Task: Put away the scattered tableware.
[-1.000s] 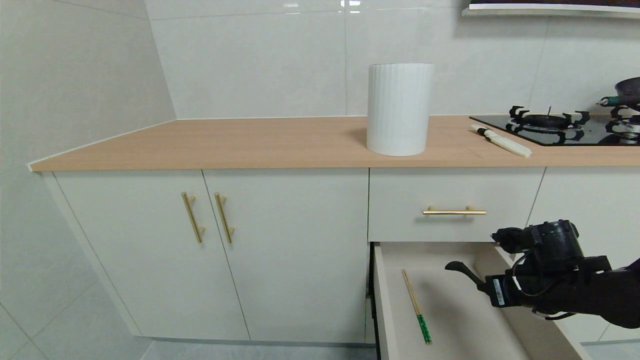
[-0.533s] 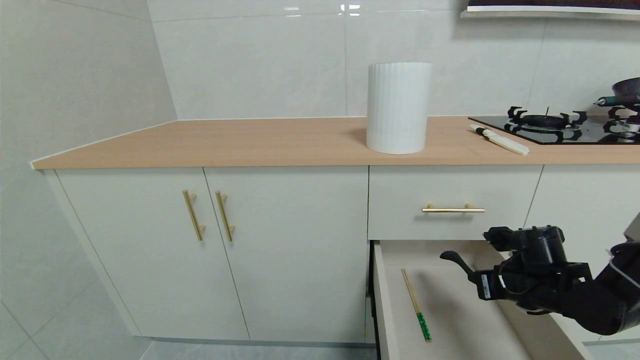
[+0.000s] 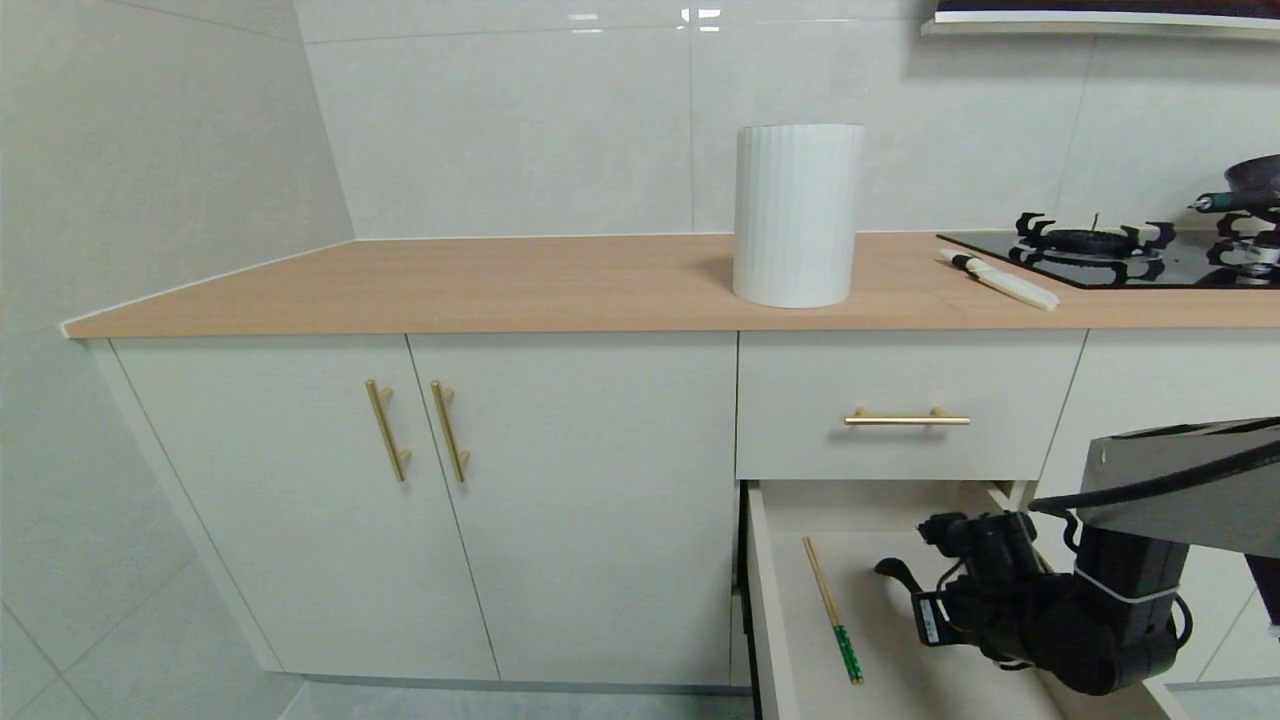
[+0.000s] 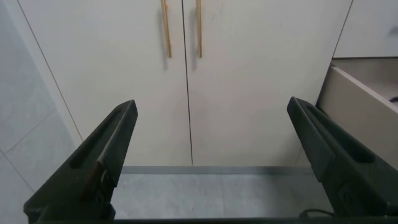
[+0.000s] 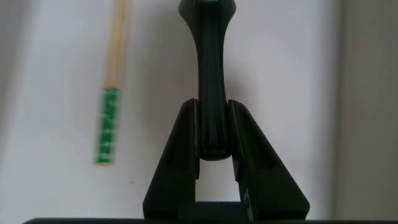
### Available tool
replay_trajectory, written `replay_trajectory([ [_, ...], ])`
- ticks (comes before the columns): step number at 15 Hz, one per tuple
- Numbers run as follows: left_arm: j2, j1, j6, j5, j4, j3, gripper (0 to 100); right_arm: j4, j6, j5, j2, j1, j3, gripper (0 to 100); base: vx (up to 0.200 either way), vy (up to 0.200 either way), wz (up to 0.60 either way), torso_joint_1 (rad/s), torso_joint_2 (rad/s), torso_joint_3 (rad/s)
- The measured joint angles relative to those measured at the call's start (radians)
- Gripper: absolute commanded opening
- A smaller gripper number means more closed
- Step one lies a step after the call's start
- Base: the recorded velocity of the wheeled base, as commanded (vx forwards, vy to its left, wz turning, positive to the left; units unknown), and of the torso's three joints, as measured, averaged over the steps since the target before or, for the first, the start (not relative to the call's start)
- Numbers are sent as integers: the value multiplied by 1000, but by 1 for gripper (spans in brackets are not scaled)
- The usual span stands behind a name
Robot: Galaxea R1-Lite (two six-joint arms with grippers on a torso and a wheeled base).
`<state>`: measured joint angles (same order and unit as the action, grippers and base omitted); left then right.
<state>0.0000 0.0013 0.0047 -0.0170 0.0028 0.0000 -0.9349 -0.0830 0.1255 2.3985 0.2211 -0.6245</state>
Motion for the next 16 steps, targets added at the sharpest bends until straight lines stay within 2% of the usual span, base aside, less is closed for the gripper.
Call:
replay_trajectory([
  [4,0,0,0,0,0,0,100,92,-1,7,34,8,-42,0,0,0,0,0,0,0],
  [16,0,0,0,0,0,0,100,95,-3,8,41,9,-50,0,0,0,0,0,0,0],
])
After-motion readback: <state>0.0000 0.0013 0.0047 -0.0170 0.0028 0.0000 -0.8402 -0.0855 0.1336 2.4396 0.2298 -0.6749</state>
